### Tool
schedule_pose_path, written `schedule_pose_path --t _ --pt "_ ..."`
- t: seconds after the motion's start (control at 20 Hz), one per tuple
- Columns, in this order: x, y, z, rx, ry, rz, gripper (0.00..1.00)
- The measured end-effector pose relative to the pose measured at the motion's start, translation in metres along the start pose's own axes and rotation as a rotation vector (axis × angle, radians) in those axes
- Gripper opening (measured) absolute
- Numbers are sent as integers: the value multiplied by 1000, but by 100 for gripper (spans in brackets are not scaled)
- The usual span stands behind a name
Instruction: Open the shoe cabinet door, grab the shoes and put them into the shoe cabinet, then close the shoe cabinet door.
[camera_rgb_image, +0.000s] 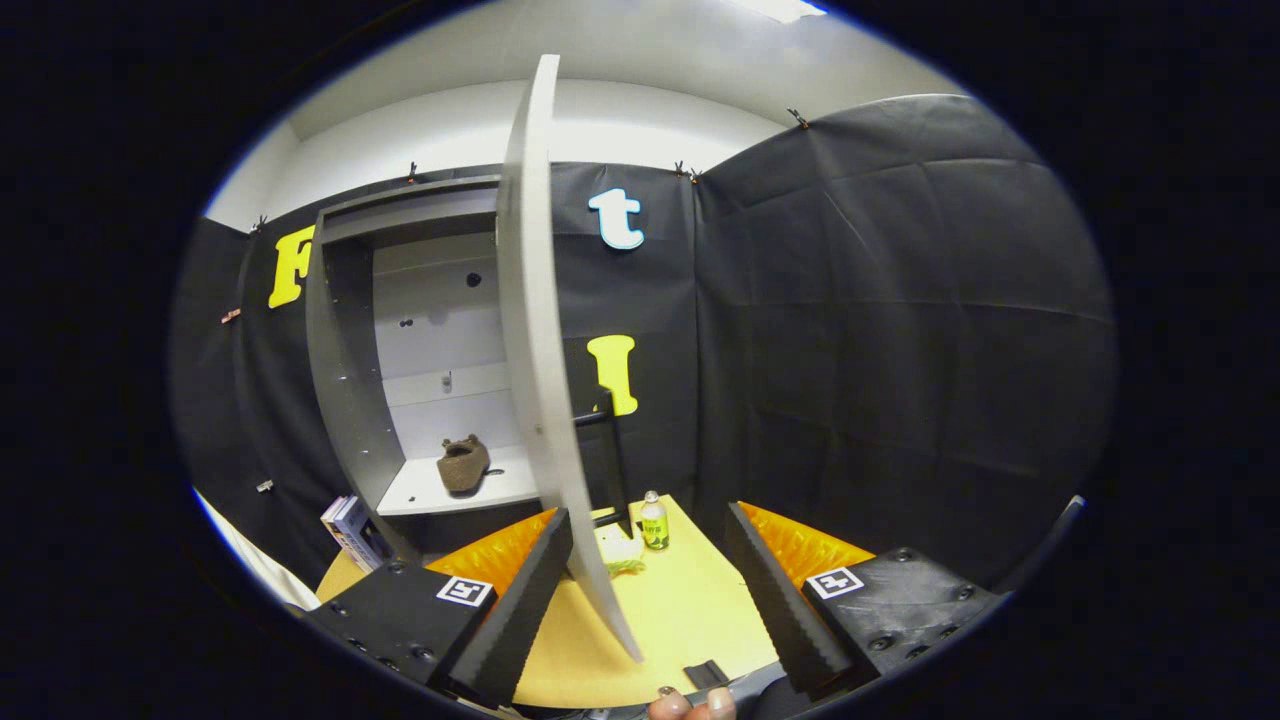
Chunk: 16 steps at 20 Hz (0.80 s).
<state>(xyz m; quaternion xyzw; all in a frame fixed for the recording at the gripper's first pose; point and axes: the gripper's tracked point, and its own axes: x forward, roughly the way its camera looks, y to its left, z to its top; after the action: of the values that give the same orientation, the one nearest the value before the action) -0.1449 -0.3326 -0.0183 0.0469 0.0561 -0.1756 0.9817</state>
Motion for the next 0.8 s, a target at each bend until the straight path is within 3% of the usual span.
schedule_pose_path --t 0.5,0.8 --pt "91 -28 -3 12 32 187 97" --pt "104 -11 1 12 46 274 97"
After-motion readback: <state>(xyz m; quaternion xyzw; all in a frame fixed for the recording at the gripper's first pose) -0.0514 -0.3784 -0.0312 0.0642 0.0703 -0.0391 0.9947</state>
